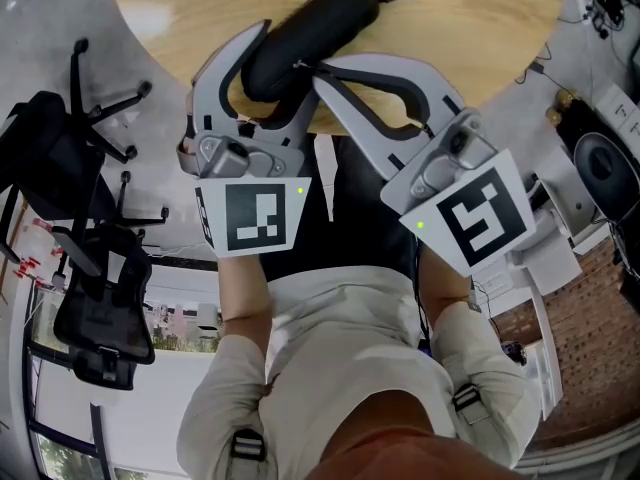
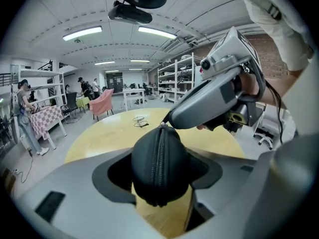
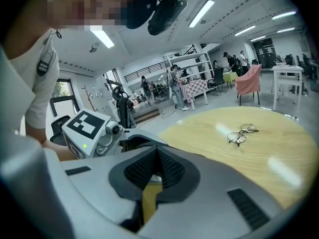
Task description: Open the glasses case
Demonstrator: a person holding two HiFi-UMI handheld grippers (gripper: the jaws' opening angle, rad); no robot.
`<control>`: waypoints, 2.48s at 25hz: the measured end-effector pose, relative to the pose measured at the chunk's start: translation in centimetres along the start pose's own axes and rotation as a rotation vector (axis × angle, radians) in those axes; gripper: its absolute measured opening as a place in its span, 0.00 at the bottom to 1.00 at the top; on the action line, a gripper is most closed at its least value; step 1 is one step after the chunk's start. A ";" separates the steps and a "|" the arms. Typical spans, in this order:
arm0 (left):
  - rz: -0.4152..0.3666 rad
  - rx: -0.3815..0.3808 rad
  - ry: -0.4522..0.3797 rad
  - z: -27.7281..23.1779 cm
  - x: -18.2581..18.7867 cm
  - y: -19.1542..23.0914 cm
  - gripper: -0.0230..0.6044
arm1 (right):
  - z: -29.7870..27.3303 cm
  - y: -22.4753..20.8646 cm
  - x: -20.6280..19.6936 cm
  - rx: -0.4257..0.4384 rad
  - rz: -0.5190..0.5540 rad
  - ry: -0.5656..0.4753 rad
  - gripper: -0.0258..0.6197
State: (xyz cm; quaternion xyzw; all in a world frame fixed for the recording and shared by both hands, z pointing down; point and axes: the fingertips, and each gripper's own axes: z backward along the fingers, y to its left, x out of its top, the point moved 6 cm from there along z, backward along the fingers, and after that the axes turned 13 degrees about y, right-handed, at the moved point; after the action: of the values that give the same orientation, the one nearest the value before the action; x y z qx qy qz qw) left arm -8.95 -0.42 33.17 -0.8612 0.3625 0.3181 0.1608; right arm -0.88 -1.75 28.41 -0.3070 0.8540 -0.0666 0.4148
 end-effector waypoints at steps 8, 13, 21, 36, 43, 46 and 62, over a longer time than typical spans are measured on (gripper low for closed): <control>0.006 0.000 -0.003 0.1 -0.2 -0.1 0.50 | 0.1 -0.4 -0.1 0.001 -0.015 0.001 0.07; 0.011 0.000 -0.005 0.1 -0.4 -0.2 0.50 | 0.0 -0.7 -0.3 0.001 -0.024 -0.002 0.07; 0.019 -0.001 -0.005 0.1 -0.6 -0.2 0.50 | 0.1 -1.3 -0.5 0.004 -0.050 -0.007 0.07; 0.038 -0.007 -0.009 0.1 -1.2 -0.4 0.50 | 0.3 -2.8 -1.1 -0.040 -0.084 0.012 0.07; 0.040 -0.009 0.003 0.3 -2.0 -0.7 0.49 | 0.2 -3.2 -1.8 -0.057 -0.099 0.015 0.07; 0.038 -0.010 0.011 0.3 -2.1 -0.8 0.49 | 0.4 -3.6 -2.0 -0.069 -0.108 0.020 0.07; 0.055 -0.018 0.042 -0.3 -3.1 -1.5 0.49 | 0.9 -6.0 -3.5 -0.132 -0.135 0.050 0.07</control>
State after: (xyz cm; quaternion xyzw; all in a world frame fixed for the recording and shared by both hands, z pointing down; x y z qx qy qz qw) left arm -9.40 2.06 35.47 -0.8588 0.3864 0.3076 0.1363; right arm 4.22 -4.39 32.38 -0.3890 0.8439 -0.0456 0.3668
